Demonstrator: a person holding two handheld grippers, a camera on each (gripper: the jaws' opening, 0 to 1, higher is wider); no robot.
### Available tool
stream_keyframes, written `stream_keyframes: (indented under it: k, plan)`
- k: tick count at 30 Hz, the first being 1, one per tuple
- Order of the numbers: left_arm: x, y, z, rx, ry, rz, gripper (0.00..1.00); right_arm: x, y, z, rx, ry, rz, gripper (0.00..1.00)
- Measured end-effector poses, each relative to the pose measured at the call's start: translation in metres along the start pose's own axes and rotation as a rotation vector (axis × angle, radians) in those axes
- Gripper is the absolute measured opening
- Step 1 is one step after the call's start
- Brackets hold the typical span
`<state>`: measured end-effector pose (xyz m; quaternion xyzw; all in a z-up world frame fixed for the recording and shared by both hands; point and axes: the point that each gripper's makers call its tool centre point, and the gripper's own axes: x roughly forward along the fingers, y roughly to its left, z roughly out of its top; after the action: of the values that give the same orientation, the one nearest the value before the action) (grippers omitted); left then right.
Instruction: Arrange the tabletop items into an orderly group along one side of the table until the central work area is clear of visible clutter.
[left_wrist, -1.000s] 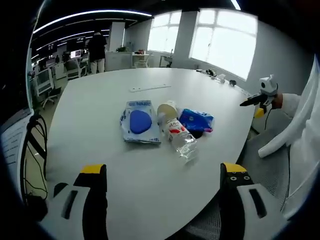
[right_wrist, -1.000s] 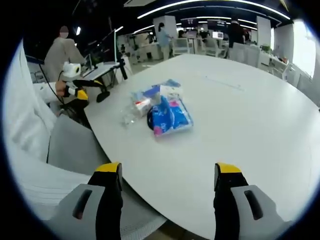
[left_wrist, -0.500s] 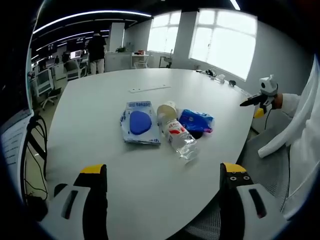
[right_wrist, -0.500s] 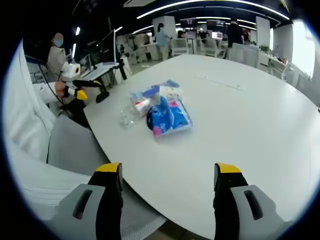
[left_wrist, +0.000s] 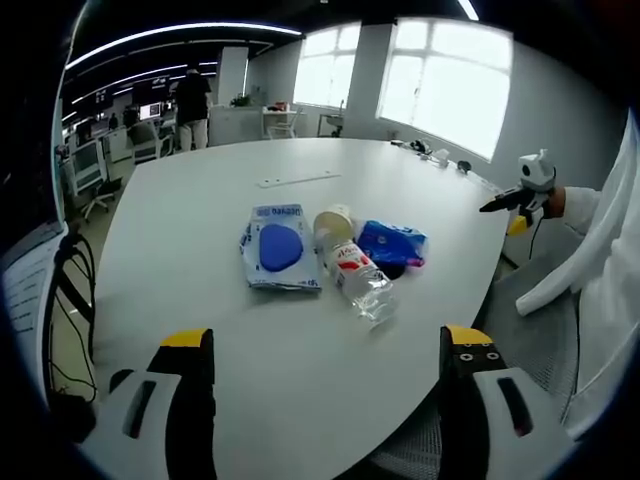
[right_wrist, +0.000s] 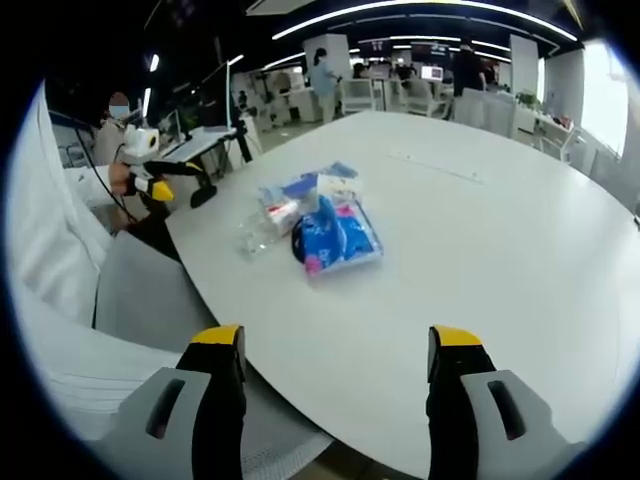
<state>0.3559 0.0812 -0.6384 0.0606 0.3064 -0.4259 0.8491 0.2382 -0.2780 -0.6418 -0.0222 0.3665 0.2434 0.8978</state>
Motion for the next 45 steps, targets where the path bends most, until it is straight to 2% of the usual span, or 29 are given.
stream_keyframes:
  k: [25,45]
  plan:
    - [-0.001,0.0,0.009,0.019,-0.01,-0.006,0.96,0.001,-0.001,0.012,-0.018,-0.013,-0.007,0.72]
    - [0.004,0.003,0.019,0.031,-0.019,-0.013,0.95,0.017,0.003,0.027,-0.017,-0.027,-0.013,0.69]
